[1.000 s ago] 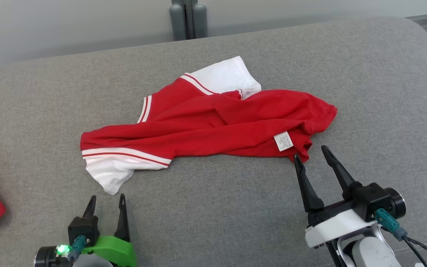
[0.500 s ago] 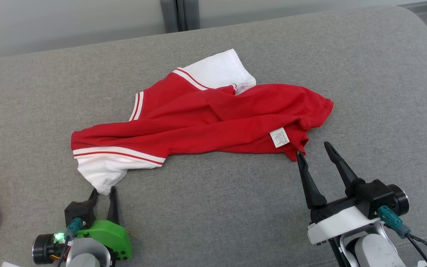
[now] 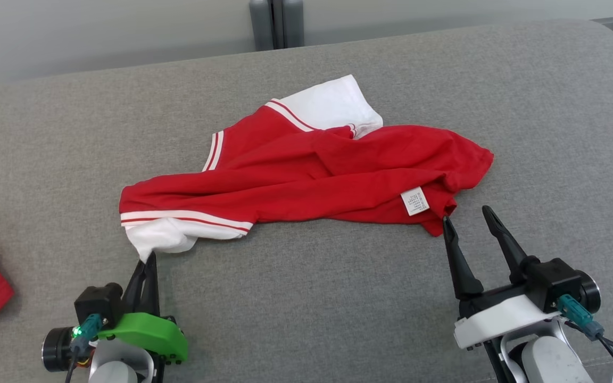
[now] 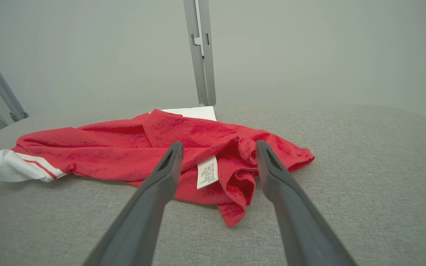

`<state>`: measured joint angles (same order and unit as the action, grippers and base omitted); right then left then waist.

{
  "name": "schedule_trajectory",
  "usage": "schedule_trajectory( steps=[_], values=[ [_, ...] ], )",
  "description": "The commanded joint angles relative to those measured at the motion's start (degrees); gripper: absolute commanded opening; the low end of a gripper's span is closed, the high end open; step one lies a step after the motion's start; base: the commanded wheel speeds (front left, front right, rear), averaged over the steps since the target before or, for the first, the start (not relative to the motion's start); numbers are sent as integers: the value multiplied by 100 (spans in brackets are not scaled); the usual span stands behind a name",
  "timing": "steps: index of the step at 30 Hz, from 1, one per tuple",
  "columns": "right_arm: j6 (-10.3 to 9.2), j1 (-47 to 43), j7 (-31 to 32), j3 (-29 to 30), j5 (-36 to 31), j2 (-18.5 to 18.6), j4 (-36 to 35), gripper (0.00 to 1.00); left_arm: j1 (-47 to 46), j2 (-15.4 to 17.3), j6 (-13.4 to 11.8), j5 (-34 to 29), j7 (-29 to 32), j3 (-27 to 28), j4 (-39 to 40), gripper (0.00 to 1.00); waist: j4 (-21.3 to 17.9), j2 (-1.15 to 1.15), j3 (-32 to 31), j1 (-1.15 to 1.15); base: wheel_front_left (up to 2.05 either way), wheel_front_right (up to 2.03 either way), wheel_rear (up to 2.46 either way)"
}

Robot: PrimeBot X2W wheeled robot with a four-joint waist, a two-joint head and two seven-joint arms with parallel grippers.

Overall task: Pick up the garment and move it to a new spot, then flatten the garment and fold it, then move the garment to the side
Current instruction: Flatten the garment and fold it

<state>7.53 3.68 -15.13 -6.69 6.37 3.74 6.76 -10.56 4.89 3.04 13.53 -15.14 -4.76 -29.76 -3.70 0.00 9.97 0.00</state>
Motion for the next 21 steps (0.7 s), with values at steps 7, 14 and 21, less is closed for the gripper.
schedule_trajectory(
  steps=[7, 14, 21],
  values=[
    [-7, 468, -1, 419, 282, -23, 621, 100, 142, -8, 115, -91, 0, 127, 619, 0, 206, 0, 59, 0, 0, 0, 0],
    [-5, 1140, -1, 380, 743, 4, 1629, 100, 11, -62, 172, -169, 0, 69, 702, 0, 301, 0, 122, 0, 0, 0, 0],
    [-5, 1431, -1, 170, 1135, 118, 2139, 100, -58, -90, 228, -216, 0, 46, 705, 0, 400, 0, 120, 0, 0, 0, 0]
  ],
)
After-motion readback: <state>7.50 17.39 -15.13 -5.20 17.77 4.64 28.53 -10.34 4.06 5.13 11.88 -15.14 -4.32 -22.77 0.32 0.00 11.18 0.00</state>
